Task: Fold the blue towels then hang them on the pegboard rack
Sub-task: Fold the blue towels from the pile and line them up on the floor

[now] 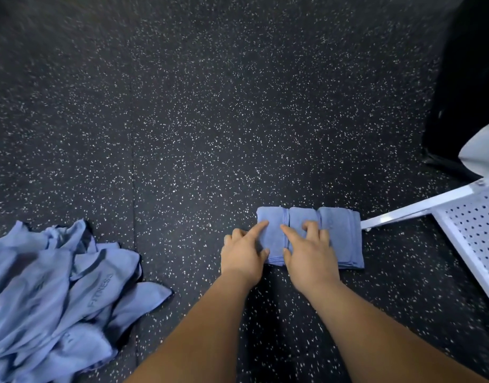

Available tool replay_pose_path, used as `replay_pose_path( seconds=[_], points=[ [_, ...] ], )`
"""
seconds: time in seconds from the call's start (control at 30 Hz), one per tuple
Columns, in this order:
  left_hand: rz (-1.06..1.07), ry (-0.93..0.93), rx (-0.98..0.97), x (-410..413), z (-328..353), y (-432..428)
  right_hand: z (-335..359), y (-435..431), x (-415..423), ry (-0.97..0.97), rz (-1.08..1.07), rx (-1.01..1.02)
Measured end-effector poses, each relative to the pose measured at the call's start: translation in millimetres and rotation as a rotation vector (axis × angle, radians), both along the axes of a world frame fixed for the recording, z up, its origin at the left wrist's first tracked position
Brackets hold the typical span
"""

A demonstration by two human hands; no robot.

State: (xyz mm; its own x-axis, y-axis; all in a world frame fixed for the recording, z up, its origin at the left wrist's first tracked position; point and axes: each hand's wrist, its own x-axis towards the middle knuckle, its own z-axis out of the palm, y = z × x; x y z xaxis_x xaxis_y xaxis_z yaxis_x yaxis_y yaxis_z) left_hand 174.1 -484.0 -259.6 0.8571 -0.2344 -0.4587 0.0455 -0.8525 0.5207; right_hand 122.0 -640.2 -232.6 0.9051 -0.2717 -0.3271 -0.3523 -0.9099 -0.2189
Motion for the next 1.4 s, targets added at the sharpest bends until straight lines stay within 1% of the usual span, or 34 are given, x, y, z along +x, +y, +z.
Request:
replay_pose_path(
  seconds=[0.13,0.33,0.5,0.6,0.67,0.73,0.83,1.13,1.27,1.4],
  points=[
    [-0.039,0.032,0.071,4,9,-4,10,-2,9,0.077,-0.002,0.025],
    [-0.056,0.033,0.063,-2,45,11,39,-6,4,0.119,0.034,0.063],
    [-0.073,0.002,0.134,-18,93,49,72,7,2,0.198,0.079,0.065],
    [-0.099,-0.022,0.208,-41,127,82,93,33,-3,0.279,0.139,0.069],
    [-0.094,-0.055,0.27,-59,150,109,108,57,-5,0.293,0.181,0.085],
    [-0.064,-0.084,0.306,-78,170,136,126,85,-8,0.273,0.235,0.094],
    [0.042,-0.112,0.312,-110,194,178,156,127,-20,0.253,0.332,0.093],
    [0.289,-0.096,0.368,-220,228,297,217,232,-63,0.224,0.553,0.044],
    [0.375,-0.084,0.375,-256,234,342,228,273,-77,0.189,0.626,0.049],
    [0.442,-0.09,0.34,-270,234,376,221,316,-84,0.179,0.707,0.063]
  ],
)
